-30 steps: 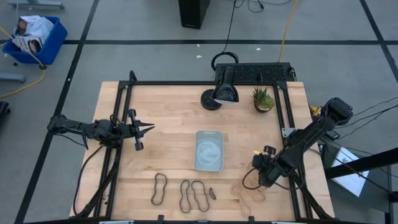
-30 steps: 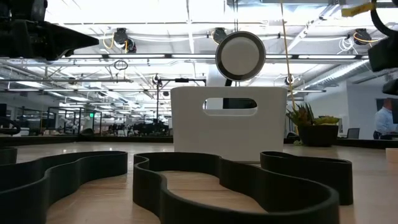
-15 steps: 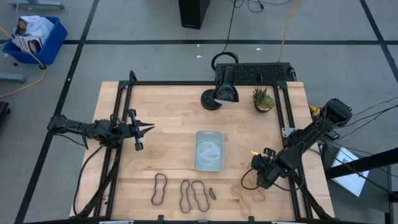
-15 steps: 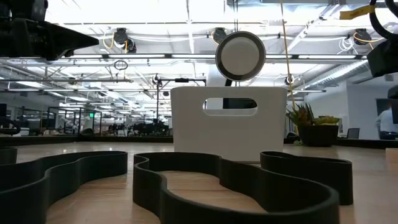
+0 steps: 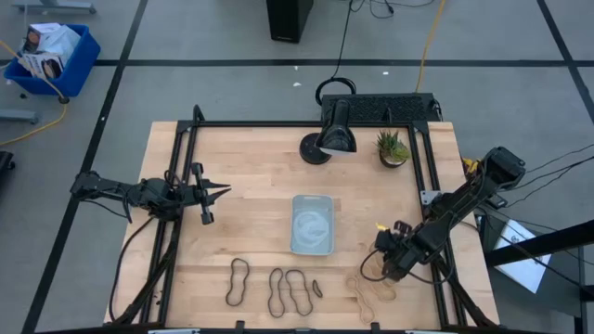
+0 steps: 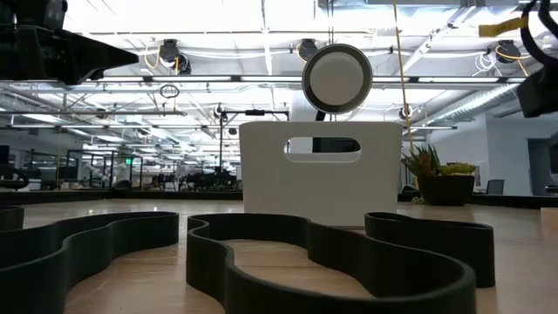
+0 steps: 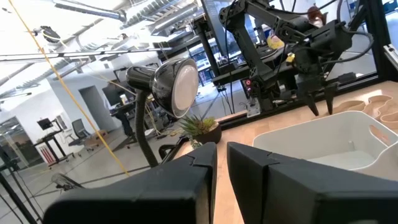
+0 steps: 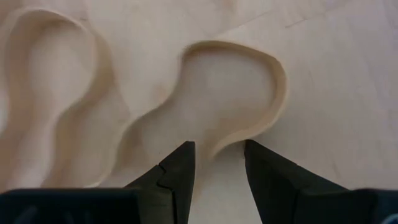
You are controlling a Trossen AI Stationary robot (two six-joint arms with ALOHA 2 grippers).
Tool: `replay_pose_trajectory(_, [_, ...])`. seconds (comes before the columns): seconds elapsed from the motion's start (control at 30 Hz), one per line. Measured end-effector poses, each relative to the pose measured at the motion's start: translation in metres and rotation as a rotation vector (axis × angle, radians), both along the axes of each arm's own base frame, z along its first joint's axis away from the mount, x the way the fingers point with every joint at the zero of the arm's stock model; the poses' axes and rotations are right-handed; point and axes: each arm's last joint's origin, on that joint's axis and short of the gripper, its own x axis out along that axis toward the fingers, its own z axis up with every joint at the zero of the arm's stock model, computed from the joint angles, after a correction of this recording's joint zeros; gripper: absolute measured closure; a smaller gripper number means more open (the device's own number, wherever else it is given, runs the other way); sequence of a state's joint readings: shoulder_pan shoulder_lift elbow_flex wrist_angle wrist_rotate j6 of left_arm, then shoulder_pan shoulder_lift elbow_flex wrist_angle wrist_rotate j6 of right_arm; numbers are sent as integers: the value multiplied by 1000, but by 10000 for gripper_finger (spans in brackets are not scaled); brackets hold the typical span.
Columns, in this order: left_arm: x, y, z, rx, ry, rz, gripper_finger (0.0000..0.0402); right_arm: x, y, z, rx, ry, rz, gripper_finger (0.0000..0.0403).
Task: Pick and place rubber bands into bin
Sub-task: Put the brown rubber band into the gray container
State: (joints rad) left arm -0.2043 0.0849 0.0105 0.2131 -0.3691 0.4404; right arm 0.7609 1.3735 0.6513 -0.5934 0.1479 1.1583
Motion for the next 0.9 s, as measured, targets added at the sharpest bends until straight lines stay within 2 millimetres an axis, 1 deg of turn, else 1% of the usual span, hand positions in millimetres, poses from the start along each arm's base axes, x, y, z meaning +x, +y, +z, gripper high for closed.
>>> replay_pose_trajectory(0.23, [0, 0, 0, 0, 0, 0, 355, -6, -5, -12, 28, 10, -29, 270])
replay_pose_trajectory(0.37, [0, 0, 0, 0, 0, 0, 355, -8, -7, -15, 16, 15, -30, 272])
replay_pose_trajectory(0.43, [0, 0, 0, 0, 0, 0, 355, -8, -7, -15, 15, 16, -30, 278])
replay_pose_trajectory(0.53, [0, 0, 0, 0, 0, 0, 355, -9, -8, -15, 10, 18, -30, 307])
replay_pose_trajectory(0.67, [0, 0, 0, 0, 0, 0, 355, -9, -9, -15, -8, 19, -32, 378])
replay_pose_trajectory(0.7, [0, 0, 0, 0, 0, 0, 355, -9, -9, -15, -14, 17, -33, 390])
replay_pose_trajectory(0.9, [0, 0, 0, 0, 0, 0, 355, -9, -10, -14, -41, -22, -46, 399])
